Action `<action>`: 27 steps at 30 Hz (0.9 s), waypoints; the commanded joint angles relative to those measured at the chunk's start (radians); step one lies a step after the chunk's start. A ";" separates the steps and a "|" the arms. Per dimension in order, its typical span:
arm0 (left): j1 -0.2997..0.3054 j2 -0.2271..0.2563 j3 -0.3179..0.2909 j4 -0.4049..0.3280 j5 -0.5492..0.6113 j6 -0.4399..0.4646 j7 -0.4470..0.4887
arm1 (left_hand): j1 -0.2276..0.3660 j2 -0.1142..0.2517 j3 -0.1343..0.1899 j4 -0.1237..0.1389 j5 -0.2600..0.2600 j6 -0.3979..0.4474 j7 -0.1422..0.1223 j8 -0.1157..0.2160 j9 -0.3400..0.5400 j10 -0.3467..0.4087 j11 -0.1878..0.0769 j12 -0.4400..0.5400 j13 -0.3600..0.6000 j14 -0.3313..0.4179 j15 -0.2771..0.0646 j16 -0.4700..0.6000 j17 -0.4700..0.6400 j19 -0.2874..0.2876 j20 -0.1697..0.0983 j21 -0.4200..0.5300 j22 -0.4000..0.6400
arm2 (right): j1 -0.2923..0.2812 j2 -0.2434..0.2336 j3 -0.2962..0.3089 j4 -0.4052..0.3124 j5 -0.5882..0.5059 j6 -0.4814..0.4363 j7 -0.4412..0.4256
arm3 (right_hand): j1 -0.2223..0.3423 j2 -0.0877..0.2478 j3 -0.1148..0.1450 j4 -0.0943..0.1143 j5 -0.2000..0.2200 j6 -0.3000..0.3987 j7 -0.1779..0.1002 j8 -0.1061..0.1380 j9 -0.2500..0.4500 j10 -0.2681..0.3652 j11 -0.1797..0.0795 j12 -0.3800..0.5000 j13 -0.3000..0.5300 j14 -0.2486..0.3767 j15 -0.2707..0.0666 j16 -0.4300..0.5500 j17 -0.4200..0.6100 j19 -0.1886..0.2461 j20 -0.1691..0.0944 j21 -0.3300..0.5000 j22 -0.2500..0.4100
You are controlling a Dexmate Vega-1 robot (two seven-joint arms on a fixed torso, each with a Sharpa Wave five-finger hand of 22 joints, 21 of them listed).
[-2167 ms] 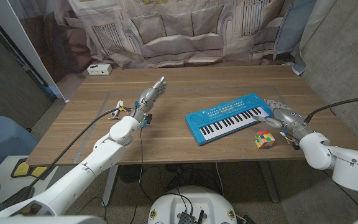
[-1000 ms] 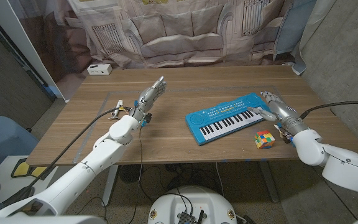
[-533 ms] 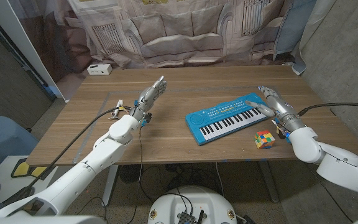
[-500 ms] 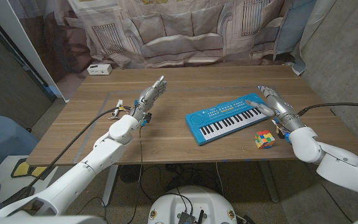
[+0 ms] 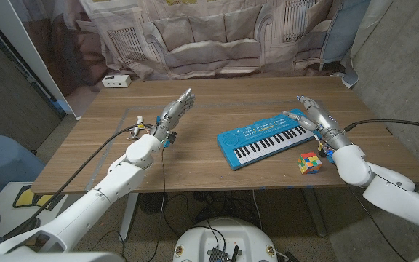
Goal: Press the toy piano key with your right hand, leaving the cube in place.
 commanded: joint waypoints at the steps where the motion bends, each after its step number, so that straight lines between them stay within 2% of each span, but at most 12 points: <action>1: -0.009 -0.012 0.003 0.032 -0.016 -0.034 -0.035 | 0.002 0.005 0.000 -0.007 -0.003 0.010 0.004 0.001 0.005 0.007 0.002 0.001 0.004 0.011 -0.003 0.000 0.004 0.003 -0.004 0.002 0.004 | 0.060 0.065 -0.020 0.042 0.049 0.085 0.040 | 0.007 -0.007 0.005 -0.001 0.002 0.012 0.005 0.006 0.001 0.013 0.004 0.000 0.002 0.002 0.001 -0.003 0.004 0.004 -0.013 -0.003 0.002; 3: -0.010 -0.016 0.004 0.039 -0.019 -0.044 -0.041 | 0.002 0.005 0.000 -0.008 -0.003 0.010 0.004 0.001 0.005 0.008 0.004 0.001 0.004 0.011 -0.002 0.000 0.004 0.003 -0.004 0.002 0.004 | 0.069 0.074 -0.024 0.046 0.055 0.090 0.045 | 0.008 -0.008 0.004 0.000 0.002 0.051 0.013 0.017 0.002 0.024 0.010 0.000 0.002 0.007 0.002 -0.005 0.004 0.011 -0.011 -0.007 0.002; 6: -0.012 -0.020 0.006 0.046 -0.017 -0.053 -0.045 | 0.002 0.005 0.000 -0.008 -0.003 0.011 0.004 0.001 0.005 0.008 0.003 0.001 0.004 0.011 -0.003 0.000 0.004 0.003 -0.004 0.002 0.004 | 0.086 0.086 -0.031 0.062 0.067 0.114 0.056 | 0.008 -0.009 0.004 0.002 0.002 0.069 0.015 0.021 0.002 0.032 0.009 0.000 0.002 0.018 0.003 -0.004 0.004 0.019 -0.008 -0.008 0.002; 19: -0.042 -0.042 0.030 0.073 0.004 -0.044 -0.046 | 0.002 0.005 0.000 -0.009 -0.003 0.013 0.004 0.001 0.005 0.010 -0.001 0.002 0.004 0.012 -0.004 0.000 0.004 0.003 -0.004 0.002 0.003 | 0.173 0.145 -0.071 0.168 0.133 0.236 0.117 | 0.007 -0.010 0.003 0.003 0.002 0.058 0.008 0.011 0.003 0.043 0.007 -0.001 0.002 0.027 0.003 -0.005 0.004 0.027 -0.007 -0.012 0.002; 22: -0.051 -0.049 0.032 0.085 0.010 -0.050 -0.041 | 0.002 0.005 0.000 -0.009 -0.003 0.016 0.008 0.002 0.005 0.012 0.001 0.003 0.004 0.014 -0.003 0.001 0.004 0.004 -0.005 0.002 0.003 | 0.186 0.155 -0.077 0.188 0.140 0.255 0.123 | 0.007 -0.011 0.002 0.004 0.001 0.062 0.009 0.010 0.003 0.053 0.009 0.000 0.002 0.038 0.002 -0.003 0.004 0.042 -0.015 -0.010 0.002; 24: -0.058 -0.059 0.033 0.098 0.011 -0.060 -0.040 | 0.001 0.005 -0.001 -0.009 -0.002 0.025 0.014 0.005 0.005 0.020 0.016 0.005 0.004 0.016 0.000 0.001 0.004 0.004 -0.004 0.002 0.003 | 0.195 0.161 -0.081 0.202 0.146 0.269 0.129 | 0.008 -0.012 0.002 0.005 0.001 0.075 0.007 0.013 0.003 0.062 0.008 0.001 0.002 0.047 0.000 -0.002 0.004 0.050 -0.020 -0.010 0.002; 27: -0.070 -0.073 0.038 0.121 0.010 -0.072 -0.047 | 0.001 0.005 -0.001 -0.010 -0.002 0.031 0.022 0.006 0.005 0.025 0.014 0.007 0.004 0.021 0.000 0.002 0.004 0.005 -0.003 0.002 0.003 | 0.210 0.177 -0.088 0.229 0.160 0.303 0.136 | 0.009 -0.012 0.002 0.004 0.001 0.079 0.004 0.012 0.003 0.067 0.004 0.001 0.001 0.053 0.000 -0.001 0.003 0.060 -0.022 -0.009 0.002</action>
